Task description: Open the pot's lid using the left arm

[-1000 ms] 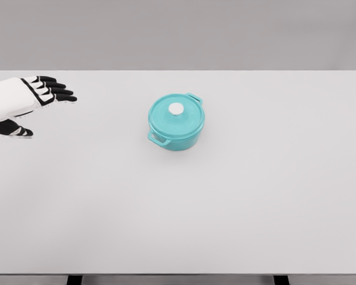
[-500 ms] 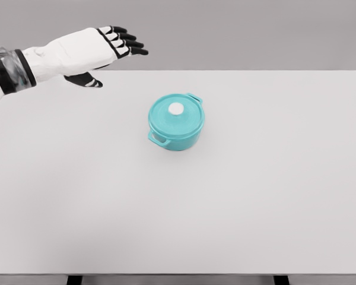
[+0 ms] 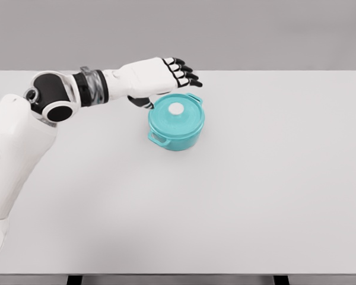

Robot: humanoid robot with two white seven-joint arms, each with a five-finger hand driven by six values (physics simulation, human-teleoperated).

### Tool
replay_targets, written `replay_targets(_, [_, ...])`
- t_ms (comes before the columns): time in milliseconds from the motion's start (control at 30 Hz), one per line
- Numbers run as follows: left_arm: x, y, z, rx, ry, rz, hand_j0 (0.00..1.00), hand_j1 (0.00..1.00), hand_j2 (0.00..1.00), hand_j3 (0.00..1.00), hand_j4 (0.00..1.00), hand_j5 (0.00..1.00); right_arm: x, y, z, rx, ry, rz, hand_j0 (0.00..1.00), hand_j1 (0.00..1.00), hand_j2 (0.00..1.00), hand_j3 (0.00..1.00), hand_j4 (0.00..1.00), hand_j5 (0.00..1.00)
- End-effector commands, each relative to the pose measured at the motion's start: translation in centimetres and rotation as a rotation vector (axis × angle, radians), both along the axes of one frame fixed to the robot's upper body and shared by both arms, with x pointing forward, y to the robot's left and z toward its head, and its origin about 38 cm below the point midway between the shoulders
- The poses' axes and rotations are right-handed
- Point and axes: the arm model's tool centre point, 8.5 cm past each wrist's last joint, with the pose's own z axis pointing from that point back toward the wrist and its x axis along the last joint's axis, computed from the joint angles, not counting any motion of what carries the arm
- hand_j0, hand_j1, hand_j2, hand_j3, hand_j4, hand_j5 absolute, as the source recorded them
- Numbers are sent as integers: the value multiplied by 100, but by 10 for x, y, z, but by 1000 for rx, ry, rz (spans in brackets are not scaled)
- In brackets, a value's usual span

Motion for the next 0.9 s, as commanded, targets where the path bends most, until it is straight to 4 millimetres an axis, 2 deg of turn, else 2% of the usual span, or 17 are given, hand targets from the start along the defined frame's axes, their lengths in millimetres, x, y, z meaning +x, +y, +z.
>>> replay_targets(0, [3,-8,-7,-1,16,6,100,100,100,100,100,100,0,0,0,0,-1,-1,100,100,100,100,100,100])
replay_targets(400, [3,-14,-14,24,10,11,100,100,100,100,100,100,0,0,0,0,-1,-1,100,100,100,100,100,100])
replay_targets(500, [2,-15,-17,26,14,12,91,91,91,91,91,91,0,0,0,0,-1,-1,100,100,100,100,100,100])
replay_targets(600, [8,-14,-29,26,57,30,91,91,91,91,91,91,0,0,0,0,-1,-1,100,100,100,100,100,100])
replay_targets(633, [8,-17,-30,23,60,28,88,88,88,88,88,88,0,0,0,0,-1,-1,100,100,100,100,100,100])
replay_targets(867, [8,-18,-31,24,62,25,88,88,88,88,88,88,0,0,0,0,-1,-1,100,100,100,100,100,100])
